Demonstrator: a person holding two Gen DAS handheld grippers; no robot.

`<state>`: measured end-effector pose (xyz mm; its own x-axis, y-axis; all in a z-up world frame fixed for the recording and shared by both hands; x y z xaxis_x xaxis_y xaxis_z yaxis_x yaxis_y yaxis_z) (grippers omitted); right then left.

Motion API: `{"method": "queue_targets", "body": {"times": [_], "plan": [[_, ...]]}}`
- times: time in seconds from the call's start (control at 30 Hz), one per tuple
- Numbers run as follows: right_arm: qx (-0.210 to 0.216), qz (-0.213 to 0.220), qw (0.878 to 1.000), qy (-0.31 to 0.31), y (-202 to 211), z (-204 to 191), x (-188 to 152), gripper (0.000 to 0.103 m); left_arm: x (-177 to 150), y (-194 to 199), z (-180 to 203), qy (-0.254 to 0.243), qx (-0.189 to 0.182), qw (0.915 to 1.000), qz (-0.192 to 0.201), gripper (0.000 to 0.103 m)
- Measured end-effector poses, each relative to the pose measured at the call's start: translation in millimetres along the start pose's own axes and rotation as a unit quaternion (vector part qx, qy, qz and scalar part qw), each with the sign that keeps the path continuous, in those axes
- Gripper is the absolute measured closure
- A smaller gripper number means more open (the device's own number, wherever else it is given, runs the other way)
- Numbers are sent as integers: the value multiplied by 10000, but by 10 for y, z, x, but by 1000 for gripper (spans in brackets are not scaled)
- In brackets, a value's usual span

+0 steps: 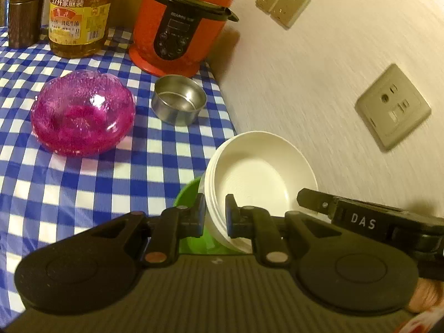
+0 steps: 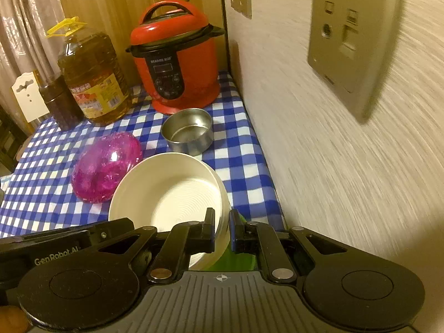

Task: Organize plates and bowls
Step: 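Lift the white bowl and carry it toward the green bowl, then lower the white bowl into the green bowl with both tools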

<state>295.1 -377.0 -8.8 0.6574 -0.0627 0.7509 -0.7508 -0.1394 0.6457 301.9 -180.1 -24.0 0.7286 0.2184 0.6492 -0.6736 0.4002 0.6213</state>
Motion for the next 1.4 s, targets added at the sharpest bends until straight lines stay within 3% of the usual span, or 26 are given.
{"method": "queue_targets", "body": {"times": [0.8, 1.2, 1.4], "plan": [[20, 50, 9996, -280, 627, -24, -589, 93, -584, 486, 79, -323, -35, 9992, -214, 90], [-64, -35, 9993, -377, 696, 35, -777, 93, -709, 512, 108, -403, -64, 9987, -300, 90], [-52, 39, 9992, -404, 695, 66, -712, 93, -639, 484, 118, -416, -109, 9987, -257, 90]]}}
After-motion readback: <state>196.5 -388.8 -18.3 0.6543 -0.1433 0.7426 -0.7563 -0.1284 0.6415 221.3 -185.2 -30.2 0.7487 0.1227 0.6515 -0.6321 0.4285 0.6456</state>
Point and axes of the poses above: each gripper's, at about its wrist camera, not at the fingertips, and y roughly against the way its jaws point, z to its right, x to its top, the point moved 2 cm from there along -y, roughly the way its jaws point, and after that the axes turned 8 degrees about z, right-handed, at the moved point
